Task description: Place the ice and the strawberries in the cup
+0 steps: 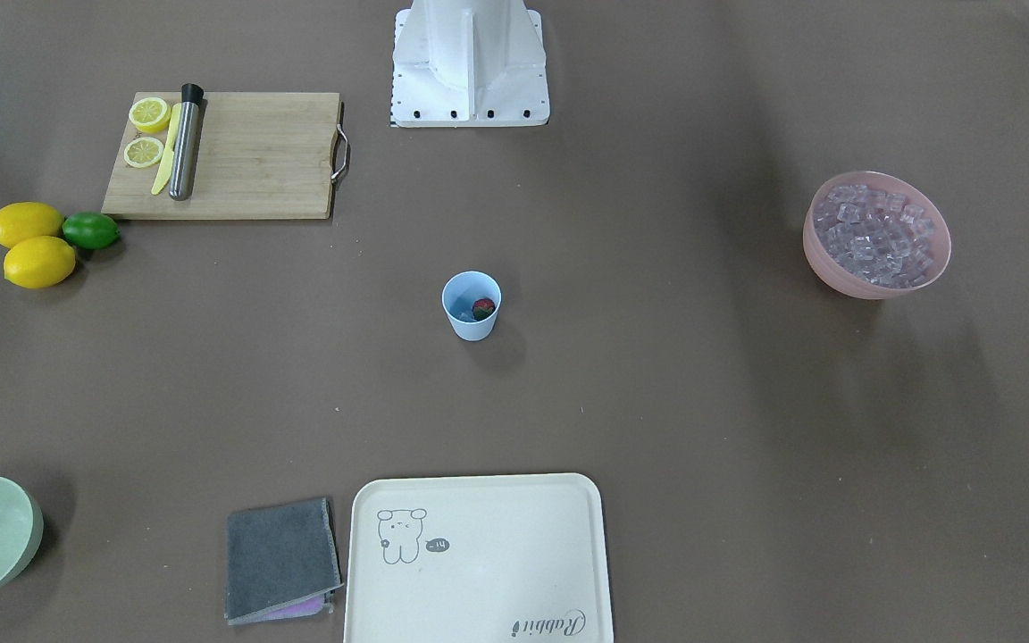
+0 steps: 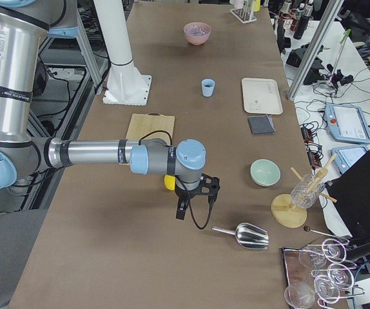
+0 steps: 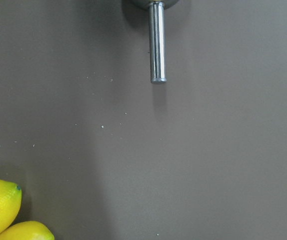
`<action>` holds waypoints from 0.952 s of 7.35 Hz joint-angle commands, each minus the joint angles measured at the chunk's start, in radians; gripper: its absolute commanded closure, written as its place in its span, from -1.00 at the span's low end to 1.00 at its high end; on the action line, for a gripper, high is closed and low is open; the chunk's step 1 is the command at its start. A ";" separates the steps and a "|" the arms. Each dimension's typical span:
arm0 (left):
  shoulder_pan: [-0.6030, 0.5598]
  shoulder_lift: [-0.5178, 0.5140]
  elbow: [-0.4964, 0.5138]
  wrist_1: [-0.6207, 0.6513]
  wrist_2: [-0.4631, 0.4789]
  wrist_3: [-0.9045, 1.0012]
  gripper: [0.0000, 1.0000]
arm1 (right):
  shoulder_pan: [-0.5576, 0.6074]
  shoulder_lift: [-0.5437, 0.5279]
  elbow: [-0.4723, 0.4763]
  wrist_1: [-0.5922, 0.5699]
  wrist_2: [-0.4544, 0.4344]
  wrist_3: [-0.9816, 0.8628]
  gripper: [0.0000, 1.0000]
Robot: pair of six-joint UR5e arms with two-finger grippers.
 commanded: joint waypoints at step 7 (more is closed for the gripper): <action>-0.022 0.011 -0.003 -0.005 0.000 0.000 -0.98 | 0.001 -0.001 0.000 0.006 0.034 0.001 -1.00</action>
